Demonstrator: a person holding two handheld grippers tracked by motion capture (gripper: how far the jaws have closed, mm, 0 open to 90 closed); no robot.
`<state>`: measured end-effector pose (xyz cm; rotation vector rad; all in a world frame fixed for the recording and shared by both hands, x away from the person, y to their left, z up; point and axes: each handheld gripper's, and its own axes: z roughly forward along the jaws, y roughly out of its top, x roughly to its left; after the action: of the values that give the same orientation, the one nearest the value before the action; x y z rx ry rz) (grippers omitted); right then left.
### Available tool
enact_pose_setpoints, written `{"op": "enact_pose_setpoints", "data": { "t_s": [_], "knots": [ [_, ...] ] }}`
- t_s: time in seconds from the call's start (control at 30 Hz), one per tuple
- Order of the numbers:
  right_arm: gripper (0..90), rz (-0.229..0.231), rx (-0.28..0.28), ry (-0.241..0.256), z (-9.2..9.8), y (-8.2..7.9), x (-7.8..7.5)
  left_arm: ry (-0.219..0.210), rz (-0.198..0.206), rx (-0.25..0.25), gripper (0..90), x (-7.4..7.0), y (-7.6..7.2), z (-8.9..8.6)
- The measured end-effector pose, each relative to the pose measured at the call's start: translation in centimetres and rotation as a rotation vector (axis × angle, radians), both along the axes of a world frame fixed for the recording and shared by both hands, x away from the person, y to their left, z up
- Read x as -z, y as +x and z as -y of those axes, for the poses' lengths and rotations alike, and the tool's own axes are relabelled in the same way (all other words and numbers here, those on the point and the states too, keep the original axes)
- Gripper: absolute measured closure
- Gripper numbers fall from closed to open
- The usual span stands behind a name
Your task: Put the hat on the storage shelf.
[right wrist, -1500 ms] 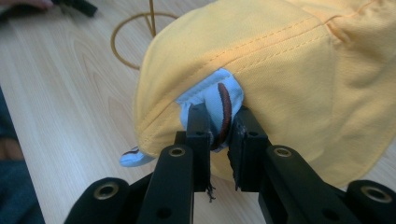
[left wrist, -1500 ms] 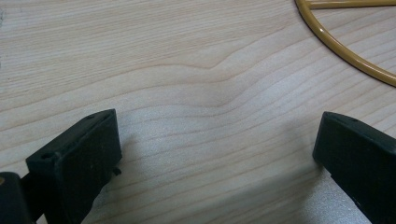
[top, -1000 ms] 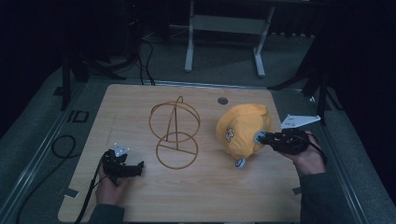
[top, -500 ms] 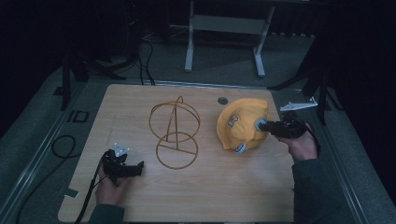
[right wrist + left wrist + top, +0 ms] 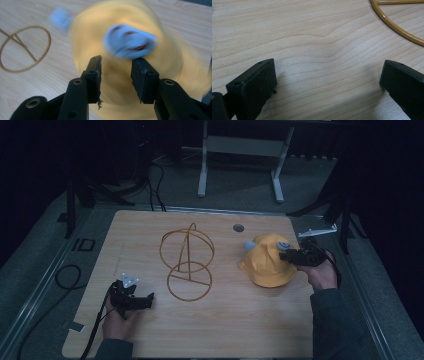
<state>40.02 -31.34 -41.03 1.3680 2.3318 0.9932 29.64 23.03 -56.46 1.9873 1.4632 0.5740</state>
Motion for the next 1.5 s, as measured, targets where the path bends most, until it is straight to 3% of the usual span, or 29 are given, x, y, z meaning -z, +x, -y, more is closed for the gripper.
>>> {"op": "enact_pose_setpoints", "data": {
  "t_s": [0.13, 0.47, 0.8, 1.13, 1.23, 1.4, 1.5],
  "knots": [
    [60.5, -0.004, -0.012, -0.027, -0.1, -0.2, 0.5, 0.0, 0.0, 0.0, 0.8, 0.0, 0.0, 0.0],
    [58.8, 0.048, -0.007, -0.047, 0.2, -0.1, -0.1, 0.0, 0.0, 0.0, 0.8, 0.0, 0.0, 0.0],
    [50.0, 0.106, -0.024, -0.097, -0.8, 1.2, 0.1, 0.0, 0.0, 0.0, 0.8, 0.0, 0.0, 0.0],
    [33.5, 0.098, -0.031, -0.163, -2.0, 3.2, 0.4, 0.001, 0.0, 0.0, 0.8, 0.0, 0.0, 0.0],
    [32.1, 0.077, -0.041, -0.182, -2.4, 3.7, 0.9, 0.001, 0.0, 0.0, 0.8, 0.0, 0.0, 0.0],
    [40.8, 0.048, -0.057, -0.217, -3.0, 4.3, 1.5, 0.001, -0.001, 0.0, 0.8, 0.0, 0.0, 0.0],
    [60.5, 0.03, -0.074, -0.225, -3.1, 4.3, 1.6, 0.001, -0.001, 0.001, 0.8, 0.0, 0.0, 0.0]
  ]
}}
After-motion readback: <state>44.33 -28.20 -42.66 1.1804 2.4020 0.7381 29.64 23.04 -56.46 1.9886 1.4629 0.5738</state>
